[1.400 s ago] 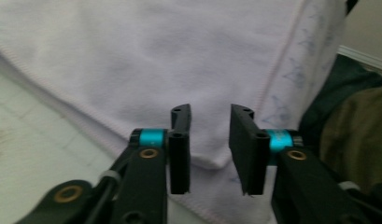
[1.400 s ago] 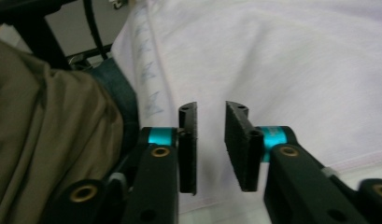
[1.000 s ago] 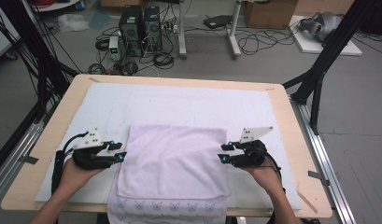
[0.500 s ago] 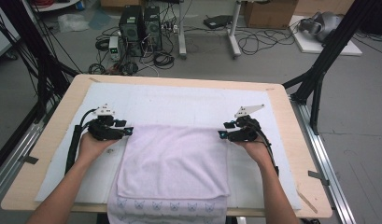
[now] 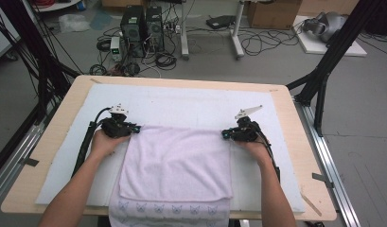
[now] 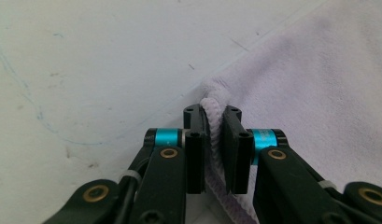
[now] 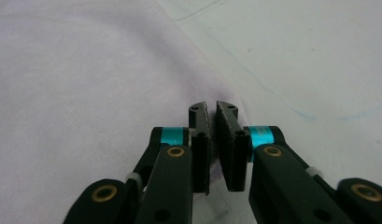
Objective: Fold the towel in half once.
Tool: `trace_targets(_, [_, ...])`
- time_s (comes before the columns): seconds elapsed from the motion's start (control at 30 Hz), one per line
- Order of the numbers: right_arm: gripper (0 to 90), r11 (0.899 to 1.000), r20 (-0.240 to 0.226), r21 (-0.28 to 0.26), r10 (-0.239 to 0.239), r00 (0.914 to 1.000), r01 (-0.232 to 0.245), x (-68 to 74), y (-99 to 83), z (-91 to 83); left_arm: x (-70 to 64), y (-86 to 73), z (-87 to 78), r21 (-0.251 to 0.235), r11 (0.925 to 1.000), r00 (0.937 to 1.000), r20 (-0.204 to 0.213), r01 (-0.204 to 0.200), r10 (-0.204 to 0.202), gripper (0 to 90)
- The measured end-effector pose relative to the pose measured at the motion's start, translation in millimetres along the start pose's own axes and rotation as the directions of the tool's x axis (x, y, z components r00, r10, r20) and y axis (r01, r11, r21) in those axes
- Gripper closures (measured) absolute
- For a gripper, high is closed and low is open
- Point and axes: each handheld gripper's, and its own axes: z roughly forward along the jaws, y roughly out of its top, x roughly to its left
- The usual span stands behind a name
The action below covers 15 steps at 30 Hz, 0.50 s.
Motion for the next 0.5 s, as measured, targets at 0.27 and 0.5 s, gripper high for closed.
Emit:
trace_targets(0.27, [87.0, 0.999, 0.155, 0.03, -0.021, 0.9876, 0.016, -14.4, 59.1, -25.2, 13.5, 49.6, -20.3, -0.046, 0.9989, 0.9942, -0.107, -0.003, -0.002, 84.8])
trace_targets(0.5, [85.8, 0.994, 0.248, -0.045, -0.081, 0.9653, 0.095, -19.2, 128.3, -70.3, 30.5, 120.2, -61.8, -0.169, 0.9848, 0.9815, -0.191, -0.041, 0.008, 81.9])
